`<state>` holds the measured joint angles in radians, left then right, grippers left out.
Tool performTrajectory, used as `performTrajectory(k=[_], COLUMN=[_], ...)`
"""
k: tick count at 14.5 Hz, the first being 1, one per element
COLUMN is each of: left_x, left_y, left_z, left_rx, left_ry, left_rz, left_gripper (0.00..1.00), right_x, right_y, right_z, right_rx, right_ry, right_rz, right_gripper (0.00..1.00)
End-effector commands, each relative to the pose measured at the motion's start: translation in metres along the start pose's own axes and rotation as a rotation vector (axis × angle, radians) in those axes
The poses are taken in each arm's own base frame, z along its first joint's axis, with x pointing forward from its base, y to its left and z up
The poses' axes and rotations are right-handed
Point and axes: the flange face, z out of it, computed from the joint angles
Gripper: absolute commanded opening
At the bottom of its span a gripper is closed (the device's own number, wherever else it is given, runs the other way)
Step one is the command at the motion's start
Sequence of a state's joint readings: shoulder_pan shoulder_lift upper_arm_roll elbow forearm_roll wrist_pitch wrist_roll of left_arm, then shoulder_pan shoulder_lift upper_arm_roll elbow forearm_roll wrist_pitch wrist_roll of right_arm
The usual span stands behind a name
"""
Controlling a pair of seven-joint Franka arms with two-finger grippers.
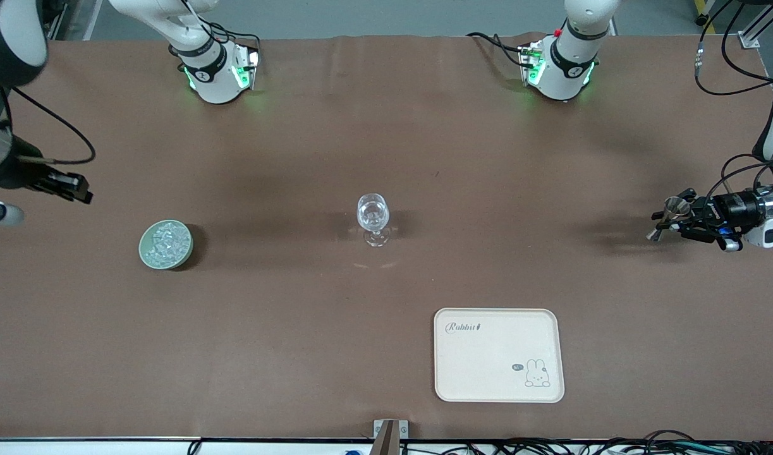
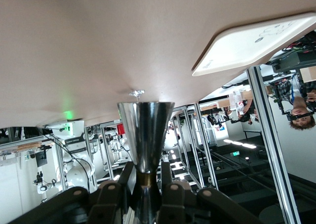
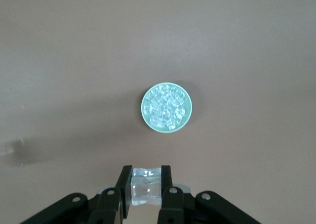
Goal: Pour wine and add ice with both arms
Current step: 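Carry the metal jigger over the wine glass with the left gripper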
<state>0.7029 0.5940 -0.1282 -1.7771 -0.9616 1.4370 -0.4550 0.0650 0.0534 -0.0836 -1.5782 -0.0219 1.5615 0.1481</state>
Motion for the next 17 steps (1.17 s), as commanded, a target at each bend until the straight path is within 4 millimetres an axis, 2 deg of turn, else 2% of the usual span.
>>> performTrajectory(k=[1, 4, 5, 7, 9, 13, 16, 17], left_x=[-0.036, -0.08, -0.101, -0.135, -0.161, -0.196, -0.221, -0.223], left_y=[0.012, 0.029, 0.039, 0.051, 0.05, 0.049, 0.047, 0.047], left_z=[0.013, 0.038, 0.051, 0.079, 0.112, 0.185, 0.23, 0.245], left_rx=[0.053, 0.092, 0.115, 0.155, 0.178, 0.221, 0.233, 0.242], left_ry=[0.006, 0.009, 0.015, 0.027, 0.016, 0.043, 0.067, 0.077], left_rz=[-0.023, -0.051, -0.061, -0.086, -0.083, -0.089, -0.113, -0.118], left_gripper=[0.0, 0.0, 0.0, 0.0, 0.0, 0.0, 0.0, 0.0], right_x=[-0.006, -0.012, -0.013, -0.006, -0.002, -0.003, -0.004, -0.003], right_y=[0.002, 0.008, 0.009, 0.012, 0.012, 0.012, 0.016, 0.017], right_z=[-0.026, -0.046, -0.051, -0.053, -0.05, -0.05, -0.051, -0.05], right_rx=[-0.001, 0.001, 0.006, 0.013, 0.014, 0.013, 0.013, 0.014], right_ry=[-0.019, -0.019, 0.002, 0.068, 0.085, 0.083, 0.078, 0.078], right_rz=[-0.038, -0.078, -0.078, -0.072, -0.071, -0.094, -0.091, -0.091], right_gripper=[0.0, 0.0, 0.0, 0.0, 0.0, 0.0, 0.0, 0.0])
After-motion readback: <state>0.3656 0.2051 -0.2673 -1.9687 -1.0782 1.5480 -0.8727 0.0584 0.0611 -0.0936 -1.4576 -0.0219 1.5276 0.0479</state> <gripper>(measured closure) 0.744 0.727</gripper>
